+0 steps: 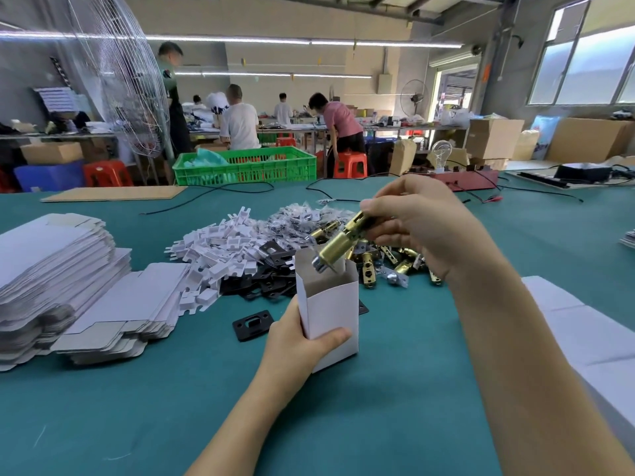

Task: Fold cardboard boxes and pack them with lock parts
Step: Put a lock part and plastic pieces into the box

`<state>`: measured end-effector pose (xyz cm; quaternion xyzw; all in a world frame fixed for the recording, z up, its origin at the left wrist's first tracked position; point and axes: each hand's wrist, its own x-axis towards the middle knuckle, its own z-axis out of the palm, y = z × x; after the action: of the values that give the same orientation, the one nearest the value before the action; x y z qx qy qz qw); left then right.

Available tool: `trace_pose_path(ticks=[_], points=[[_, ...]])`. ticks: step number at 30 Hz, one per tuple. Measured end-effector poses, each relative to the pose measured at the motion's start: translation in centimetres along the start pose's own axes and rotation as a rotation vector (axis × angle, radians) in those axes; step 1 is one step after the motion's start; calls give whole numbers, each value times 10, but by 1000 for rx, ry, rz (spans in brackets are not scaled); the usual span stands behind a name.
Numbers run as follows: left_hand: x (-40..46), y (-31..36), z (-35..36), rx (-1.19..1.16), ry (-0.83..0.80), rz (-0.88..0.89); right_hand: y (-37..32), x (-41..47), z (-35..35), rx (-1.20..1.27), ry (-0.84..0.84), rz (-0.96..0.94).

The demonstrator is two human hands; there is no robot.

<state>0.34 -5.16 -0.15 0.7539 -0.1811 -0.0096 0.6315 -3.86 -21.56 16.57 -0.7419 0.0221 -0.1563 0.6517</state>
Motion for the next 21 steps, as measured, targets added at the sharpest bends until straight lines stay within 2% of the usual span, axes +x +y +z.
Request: trace_pose_path(ticks=[7,12,15,21], points=[[0,-1,0,-6,-4,-1,16,9,8,-347,81,-44],[-1,-1,1,22,0,7,17,3,18,-671,144,-268],[-3,2,3,66,3,25,19,-2,30,-856,100,-400],[-4,4,4,87,2,32,24,-2,33,-1129,45,-319]])
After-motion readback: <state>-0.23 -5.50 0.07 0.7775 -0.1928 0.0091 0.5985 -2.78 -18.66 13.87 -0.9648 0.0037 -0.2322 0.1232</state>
